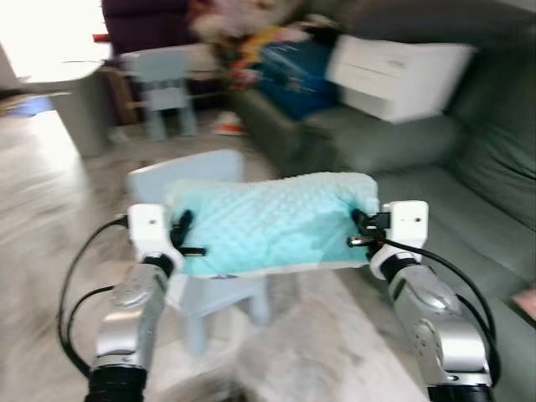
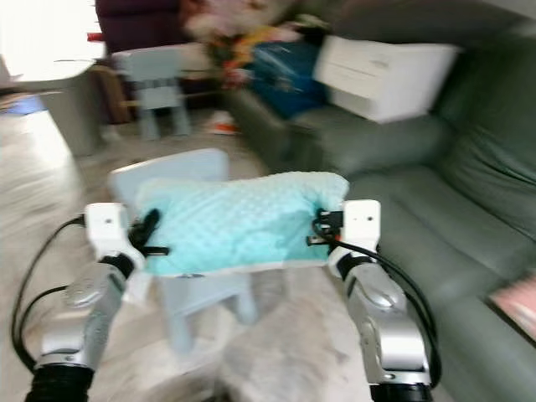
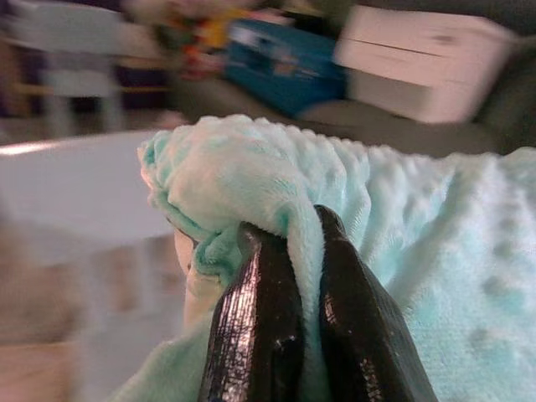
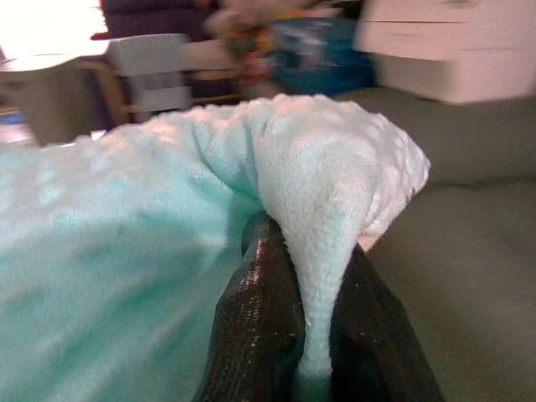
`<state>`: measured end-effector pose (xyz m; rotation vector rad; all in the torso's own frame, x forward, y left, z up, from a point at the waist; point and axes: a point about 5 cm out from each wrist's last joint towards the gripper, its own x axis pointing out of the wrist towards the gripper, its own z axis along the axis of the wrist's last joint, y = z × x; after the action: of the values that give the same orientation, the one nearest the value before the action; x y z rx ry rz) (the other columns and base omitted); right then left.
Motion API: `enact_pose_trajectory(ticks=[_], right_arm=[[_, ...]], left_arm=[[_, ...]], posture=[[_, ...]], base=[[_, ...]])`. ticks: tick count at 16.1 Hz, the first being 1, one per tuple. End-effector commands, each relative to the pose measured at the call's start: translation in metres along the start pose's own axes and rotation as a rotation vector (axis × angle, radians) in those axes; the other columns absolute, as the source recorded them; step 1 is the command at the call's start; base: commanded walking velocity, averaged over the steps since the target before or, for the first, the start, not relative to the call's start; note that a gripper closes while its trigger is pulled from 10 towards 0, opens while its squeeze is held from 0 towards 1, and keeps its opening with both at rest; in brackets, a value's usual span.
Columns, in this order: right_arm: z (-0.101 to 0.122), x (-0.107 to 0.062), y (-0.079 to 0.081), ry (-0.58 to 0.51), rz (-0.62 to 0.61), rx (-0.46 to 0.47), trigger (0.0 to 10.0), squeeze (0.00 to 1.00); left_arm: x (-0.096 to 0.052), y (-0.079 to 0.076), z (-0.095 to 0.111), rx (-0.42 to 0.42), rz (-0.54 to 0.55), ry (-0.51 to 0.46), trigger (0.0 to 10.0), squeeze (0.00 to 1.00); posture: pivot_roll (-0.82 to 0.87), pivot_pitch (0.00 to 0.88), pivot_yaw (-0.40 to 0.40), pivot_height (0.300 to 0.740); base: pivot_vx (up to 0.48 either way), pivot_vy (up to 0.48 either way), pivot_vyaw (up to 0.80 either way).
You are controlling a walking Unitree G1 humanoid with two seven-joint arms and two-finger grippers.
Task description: Move the pillow to the sofa
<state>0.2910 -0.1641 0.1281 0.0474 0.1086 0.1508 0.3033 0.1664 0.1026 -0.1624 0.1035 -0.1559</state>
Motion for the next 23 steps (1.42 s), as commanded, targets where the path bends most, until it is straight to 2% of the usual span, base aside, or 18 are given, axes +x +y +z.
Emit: enact_pose_trajectory(ticks=[1,3,23], right_arm=[[0.0078,-0.0007,-0.0024,-0.031,-0.013,-0.004,10.0,0.00],[0.0081,-0.0008,-0.0023,-0.032,-0.013,-0.004,10.0,0.00],[0.0079,-0.0015,-0.0014,-0.031,-0.005,-0.002,10.0,0.00]], left_arm=[[0.0027,-0.0017,0.0042,-0.006,-0.024,-0.008,10.0,0.00],[0.0021,-0.0015,0.0033,-0.015,-0.025,-0.010,10.0,0.00],[-0.0006,-0.0068,-0.0025,-0.039,-0.045,0.005,10.0,0.00]], posture=[[-0.17,0.000,-0.005,0.740],[-0.17,0.000,-0.005,0.740],[-0.17,0.002,-0.006,0.740]], base=[[0.000,0.000,-0.79],[0.129,0.000,-0.79],[0.379,0.000,0.00]])
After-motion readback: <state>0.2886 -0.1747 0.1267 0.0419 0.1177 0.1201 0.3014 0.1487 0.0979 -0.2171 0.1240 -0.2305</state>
